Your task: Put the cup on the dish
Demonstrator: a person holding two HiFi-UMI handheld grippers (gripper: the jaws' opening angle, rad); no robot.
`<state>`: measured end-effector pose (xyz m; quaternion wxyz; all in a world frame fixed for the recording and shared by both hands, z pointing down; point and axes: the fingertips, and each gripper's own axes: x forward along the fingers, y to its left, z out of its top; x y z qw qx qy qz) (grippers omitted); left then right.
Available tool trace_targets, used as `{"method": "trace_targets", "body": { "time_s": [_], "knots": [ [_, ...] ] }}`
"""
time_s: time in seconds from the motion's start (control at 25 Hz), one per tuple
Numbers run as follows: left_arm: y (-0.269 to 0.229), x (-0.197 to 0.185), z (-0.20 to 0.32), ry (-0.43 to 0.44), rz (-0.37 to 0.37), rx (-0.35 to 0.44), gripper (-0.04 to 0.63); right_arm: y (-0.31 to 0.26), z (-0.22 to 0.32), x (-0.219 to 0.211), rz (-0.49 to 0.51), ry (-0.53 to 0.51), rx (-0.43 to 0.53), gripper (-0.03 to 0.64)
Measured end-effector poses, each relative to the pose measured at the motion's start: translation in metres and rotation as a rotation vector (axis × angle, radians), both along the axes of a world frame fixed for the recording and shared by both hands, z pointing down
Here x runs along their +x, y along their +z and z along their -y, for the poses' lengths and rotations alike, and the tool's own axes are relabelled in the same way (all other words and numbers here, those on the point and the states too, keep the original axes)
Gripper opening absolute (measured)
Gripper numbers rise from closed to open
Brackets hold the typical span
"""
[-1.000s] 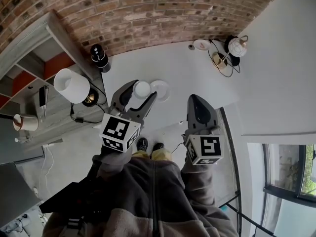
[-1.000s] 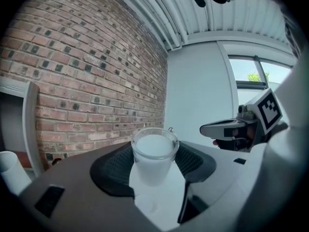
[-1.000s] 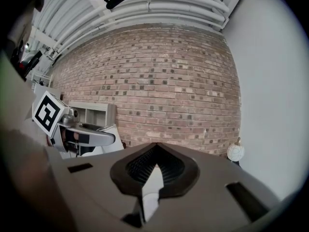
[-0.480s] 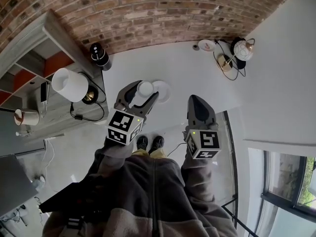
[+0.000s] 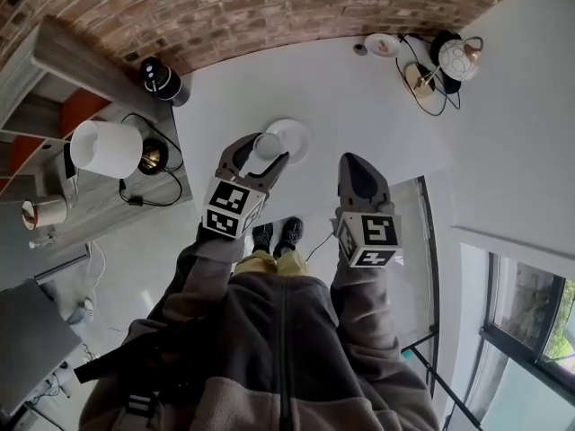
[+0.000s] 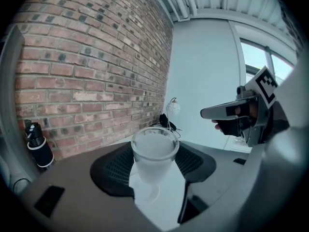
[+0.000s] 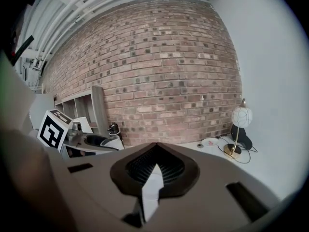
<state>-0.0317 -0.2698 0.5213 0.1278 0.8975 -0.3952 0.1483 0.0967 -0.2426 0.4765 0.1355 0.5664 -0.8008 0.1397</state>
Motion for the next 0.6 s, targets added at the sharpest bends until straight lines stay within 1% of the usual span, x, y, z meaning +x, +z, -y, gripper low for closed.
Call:
{"method": "trace_targets", "body": {
  "time_s": [0.2,0.44,0.6],
  "knots": [
    [0.037,0.015,0.01,0.035,0.02,-0.039,0.268,0.031,0.015,0.006,0.008,0.003,-0.059,0.0],
    [0.082,0.025,0.024,0.051,0.035,-0.082,0.268,0.06,0.031,0.008,0.004,-0.003,-0.116,0.0],
    [0.113,0.029,0.029,0.054,0.059,-0.108,0.268,0.081,0.034,0.006,-0.001,-0.012,-0.149,0.0]
  ]
}}
